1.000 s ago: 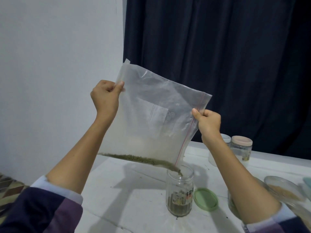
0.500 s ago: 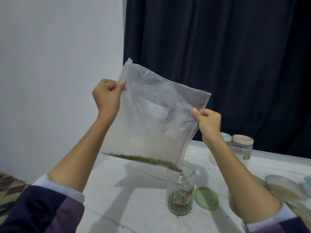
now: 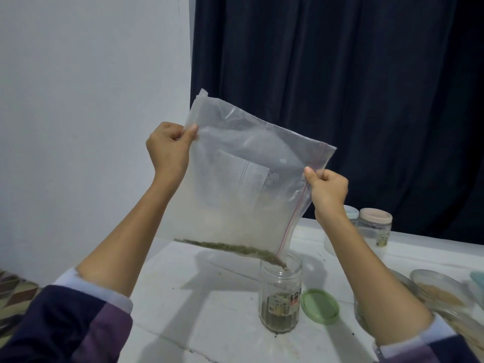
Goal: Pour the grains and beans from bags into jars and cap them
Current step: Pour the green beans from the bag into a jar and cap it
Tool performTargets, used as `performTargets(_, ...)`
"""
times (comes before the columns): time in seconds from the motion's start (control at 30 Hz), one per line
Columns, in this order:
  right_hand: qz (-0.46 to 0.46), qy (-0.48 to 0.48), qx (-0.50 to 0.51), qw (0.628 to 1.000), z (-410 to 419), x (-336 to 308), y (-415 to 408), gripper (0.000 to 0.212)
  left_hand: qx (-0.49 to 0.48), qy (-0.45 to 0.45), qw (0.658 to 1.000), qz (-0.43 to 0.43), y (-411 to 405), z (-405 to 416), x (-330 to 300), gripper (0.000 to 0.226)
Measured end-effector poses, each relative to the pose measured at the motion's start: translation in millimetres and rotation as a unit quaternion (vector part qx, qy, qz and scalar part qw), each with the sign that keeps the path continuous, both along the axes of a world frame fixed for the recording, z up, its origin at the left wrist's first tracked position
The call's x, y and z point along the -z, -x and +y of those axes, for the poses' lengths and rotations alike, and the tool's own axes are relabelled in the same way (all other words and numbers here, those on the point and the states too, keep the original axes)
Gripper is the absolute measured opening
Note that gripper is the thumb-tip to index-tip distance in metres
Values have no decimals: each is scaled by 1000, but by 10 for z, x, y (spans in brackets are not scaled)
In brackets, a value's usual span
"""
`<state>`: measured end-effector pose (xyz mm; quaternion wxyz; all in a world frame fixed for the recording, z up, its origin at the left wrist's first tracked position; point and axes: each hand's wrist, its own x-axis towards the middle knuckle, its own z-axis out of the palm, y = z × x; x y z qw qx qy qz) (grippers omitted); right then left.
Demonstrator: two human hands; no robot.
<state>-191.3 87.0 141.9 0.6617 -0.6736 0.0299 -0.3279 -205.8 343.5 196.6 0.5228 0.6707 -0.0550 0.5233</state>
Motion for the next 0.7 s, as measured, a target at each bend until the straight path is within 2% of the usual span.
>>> performTargets(0.6, -14, -15, -8, 1000, -75, 35, 22, 30, 13, 6, 1000, -1, -29, -68, 1, 26)
performTargets(0.7, -18, -24, -8, 1000, -105, 12, 25, 23, 12, 8, 1000, -2, -30, -65, -1, 27)
